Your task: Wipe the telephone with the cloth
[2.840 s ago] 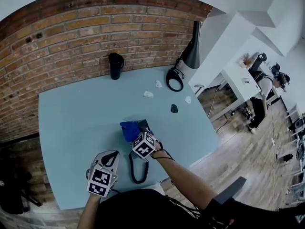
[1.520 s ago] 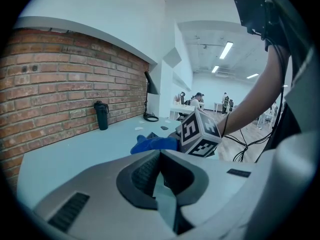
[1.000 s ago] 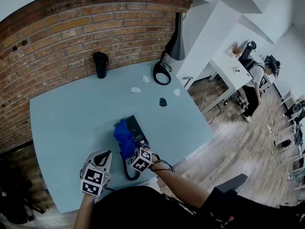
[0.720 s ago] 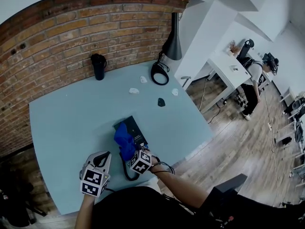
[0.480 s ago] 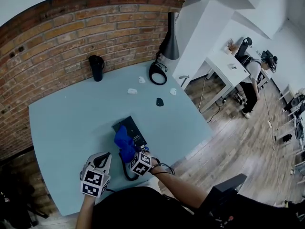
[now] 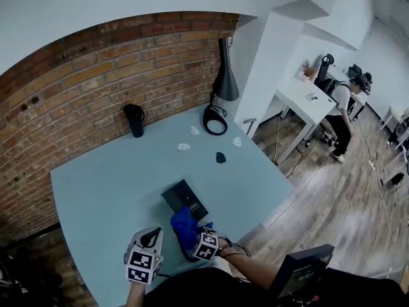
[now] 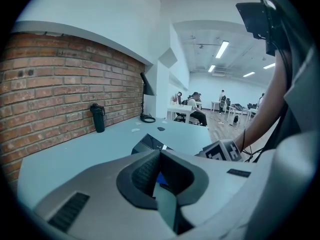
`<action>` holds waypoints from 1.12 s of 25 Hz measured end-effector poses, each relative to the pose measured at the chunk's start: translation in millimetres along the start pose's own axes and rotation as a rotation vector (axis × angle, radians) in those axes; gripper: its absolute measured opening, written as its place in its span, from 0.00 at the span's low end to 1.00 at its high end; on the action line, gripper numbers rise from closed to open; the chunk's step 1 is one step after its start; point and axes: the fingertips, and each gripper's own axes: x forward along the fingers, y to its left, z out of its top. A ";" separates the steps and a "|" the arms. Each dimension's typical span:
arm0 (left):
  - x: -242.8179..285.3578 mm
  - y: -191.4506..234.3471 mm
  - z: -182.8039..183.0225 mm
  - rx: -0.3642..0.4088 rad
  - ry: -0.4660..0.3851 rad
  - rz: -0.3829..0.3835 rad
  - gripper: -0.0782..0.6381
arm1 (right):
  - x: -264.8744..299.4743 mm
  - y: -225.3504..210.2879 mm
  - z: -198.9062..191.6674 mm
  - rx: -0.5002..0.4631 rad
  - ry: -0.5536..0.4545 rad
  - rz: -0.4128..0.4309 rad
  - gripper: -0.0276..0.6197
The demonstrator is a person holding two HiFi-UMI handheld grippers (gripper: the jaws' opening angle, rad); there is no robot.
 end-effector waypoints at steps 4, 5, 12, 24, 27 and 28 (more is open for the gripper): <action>-2.7 3.7 3.1 0.002 -0.012 0.011 0.12 | 7.9 0.7 4.0 -0.046 -0.005 -0.018 0.22; -3.1 4.5 2.2 0.004 -0.011 0.014 0.12 | 7.7 0.6 5.6 -0.045 -0.010 -0.013 0.22; -0.3 -3.6 0.1 0.015 -0.001 0.003 0.12 | 7.4 -1.6 4.6 -0.049 -0.039 -0.064 0.22; -3.4 -19.8 2.3 0.045 -0.021 -0.010 0.12 | -22.2 -0.7 18.5 0.337 -0.234 0.022 0.21; -2.6 -16.9 6.5 0.032 -0.058 0.002 0.12 | -34.5 -0.3 22.7 0.384 -0.306 0.051 0.21; -2.0 -15.3 8.0 0.027 -0.067 0.007 0.12 | -37.7 -0.8 25.1 0.386 -0.323 0.060 0.21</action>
